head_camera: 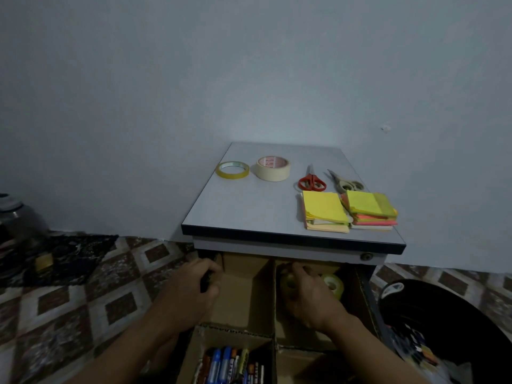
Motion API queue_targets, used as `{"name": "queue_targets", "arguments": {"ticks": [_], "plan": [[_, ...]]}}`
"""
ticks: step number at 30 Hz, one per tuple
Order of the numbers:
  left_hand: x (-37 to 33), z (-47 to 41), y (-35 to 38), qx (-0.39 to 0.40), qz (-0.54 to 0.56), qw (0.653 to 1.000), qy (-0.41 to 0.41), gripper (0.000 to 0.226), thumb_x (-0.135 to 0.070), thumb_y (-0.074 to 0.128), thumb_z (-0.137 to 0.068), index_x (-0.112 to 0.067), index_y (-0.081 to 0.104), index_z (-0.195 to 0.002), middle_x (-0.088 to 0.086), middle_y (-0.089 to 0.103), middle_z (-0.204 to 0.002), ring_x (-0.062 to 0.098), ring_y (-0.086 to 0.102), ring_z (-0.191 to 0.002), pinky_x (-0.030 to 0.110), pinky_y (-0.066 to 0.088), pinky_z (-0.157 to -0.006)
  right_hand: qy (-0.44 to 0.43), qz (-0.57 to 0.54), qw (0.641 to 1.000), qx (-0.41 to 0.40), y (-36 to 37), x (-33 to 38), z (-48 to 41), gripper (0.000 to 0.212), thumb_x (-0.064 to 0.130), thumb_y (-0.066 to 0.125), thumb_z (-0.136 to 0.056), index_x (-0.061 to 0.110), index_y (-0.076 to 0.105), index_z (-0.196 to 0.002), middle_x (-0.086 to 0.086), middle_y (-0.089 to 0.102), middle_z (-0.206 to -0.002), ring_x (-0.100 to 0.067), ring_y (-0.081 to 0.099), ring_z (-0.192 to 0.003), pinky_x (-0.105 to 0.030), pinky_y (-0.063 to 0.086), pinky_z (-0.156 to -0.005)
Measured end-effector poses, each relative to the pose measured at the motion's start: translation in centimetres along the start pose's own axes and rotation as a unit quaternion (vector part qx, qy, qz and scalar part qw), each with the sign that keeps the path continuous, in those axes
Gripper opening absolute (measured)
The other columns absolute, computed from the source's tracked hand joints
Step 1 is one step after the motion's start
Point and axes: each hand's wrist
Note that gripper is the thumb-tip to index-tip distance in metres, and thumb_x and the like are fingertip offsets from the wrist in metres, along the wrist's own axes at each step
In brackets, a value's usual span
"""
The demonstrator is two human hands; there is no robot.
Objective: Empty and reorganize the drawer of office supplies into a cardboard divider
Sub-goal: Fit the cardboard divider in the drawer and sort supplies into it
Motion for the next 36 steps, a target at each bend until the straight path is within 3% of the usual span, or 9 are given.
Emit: {"name": "queue_targets", "arguments": {"ticks": [7,11,14,16,18,22,29,32,36], "plan": [[-3.4,-1.2,-3.5,0.027,0.059,0.998,0.000,0.010,-0.027,0.068,-0.091,-0.031,0.066,-0.100,-0.014,0.066,-0.095,-0.007,0.060,-0.089,0.010,0.049,-0.075,-0.066,-0.014,0.997,-0.037,-4.5,1.4,3.6,0.024,0.030,0.064,-0.089,0.032,0.057,-0.112,0.011,0.062,-0.110,-0.003,0.060,-0.095,-0.026,0.056,-0.083],[-7.0,-3.2,-7.0,-0.023,0.099,0.994,0.041,0.007,-0.020,0.071,-0.090,-0.023,0.071,-0.096,-0.009,0.070,-0.088,-0.001,0.064,-0.086,0.006,0.048,-0.070,-0.115,-0.070,0.986,-0.100,-10.1,4.1,3.6,0.015,0.028,0.063,-0.093,0.031,0.065,-0.108,0.019,0.064,-0.094,0.008,0.061,-0.083,-0.007,0.049,-0.070],[-8.5,-6.6,-9.0,-0.053,0.102,0.993,0.038,0.008,-0.024,0.072,-0.088,-0.026,0.072,-0.096,-0.011,0.071,-0.088,-0.001,0.065,-0.083,0.007,0.047,-0.071,-0.131,-0.143,0.967,-0.168,-14.1,5.3,0.5,0.010,0.026,0.067,-0.088,0.027,0.071,-0.098,0.012,0.071,-0.085,0.001,0.066,-0.078,-0.019,0.054,-0.073],[-8.8,-9.7,-9.7,-0.076,0.093,0.992,0.035,0.009,-0.027,0.072,-0.087,-0.027,0.073,-0.096,-0.014,0.071,-0.088,-0.003,0.064,-0.081,0.011,0.045,-0.070,-0.119,-0.189,0.957,-0.183,-15.9,5.7,-2.6,0.012,0.024,0.069,-0.085,0.023,0.073,-0.097,0.008,0.073,-0.085,-0.008,0.068,-0.080,-0.035,0.058,-0.078],[-8.5,-13.0,-9.8,-0.086,0.096,0.992,0.018,0.012,-0.028,0.072,-0.088,-0.024,0.074,-0.098,-0.012,0.071,-0.091,0.000,0.064,-0.083,0.016,0.046,-0.073,-0.108,-0.209,0.955,-0.183,-17.0,6.0,-5.8,0.015,0.025,0.070,-0.084,0.023,0.073,-0.099,0.008,0.073,-0.089,-0.012,0.067,-0.082,-0.039,0.057,-0.080],[-6.7,-18.7,-8.5,-0.077,0.074,0.994,-0.024,0.021,-0.029,0.070,-0.088,-0.021,0.073,-0.108,-0.006,0.068,-0.102,0.012,0.063,-0.097,0.028,0.047,-0.081,-0.091,-0.190,0.964,-0.165,-17.3,6.4,-11.7,0.025,0.025,0.069,-0.085,0.020,0.071,-0.109,0.003,0.071,-0.103,-0.013,0.062,-0.086,-0.032,0.052,-0.076],[-3.4,-23.8,-4.6,-0.060,-0.004,0.995,-0.080,0.032,-0.027,0.067,-0.085,-0.024,0.069,-0.117,0.001,0.063,-0.113,0.009,0.058,-0.078,0.017,0.040,-0.059,-0.065,0.012,0.991,-0.120,-16.5,7.3,-18.3,0.045,0.025,0.061,-0.091,0.014,0.058,-0.134,-0.009,0.056,-0.138,-0.027,0.054,-0.123,-0.032,0.044,-0.097],[-2.5,-24.6,-3.7,-0.055,-0.029,0.994,-0.090,0.030,-0.025,0.067,-0.085,-0.021,0.071,-0.114,0.000,0.064,-0.113,0.016,0.058,-0.090,0.023,0.042,-0.075,-0.061,0.079,0.989,-0.106,-15.8,7.3,-19.3,0.041,0.023,0.057,-0.091,0.012,0.062,-0.130,-0.012,0.061,-0.131,-0.030,0.057,-0.117,-0.033,0.046,-0.093],[-2.0,-24.6,-3.3,-0.087,-0.042,0.992,-0.075,0.012,-0.021,0.065,-0.086,-0.018,0.076,-0.089,-0.002,0.069,-0.090,0.019,0.063,-0.085,0.026,0.046,-0.071,-0.068,0.103,0.986,-0.111,-15.0,7.2,-19.7,0.033,0.020,0.056,-0.091,0.011,0.068,-0.121,-0.014,0.067,-0.120,-0.030,0.062,-0.107,-0.030,0.046,-0.081]]}}
Point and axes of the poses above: each hand's wrist, its own z-axis away from the middle knuckle, its own y-axis out of the palm, x = y × z
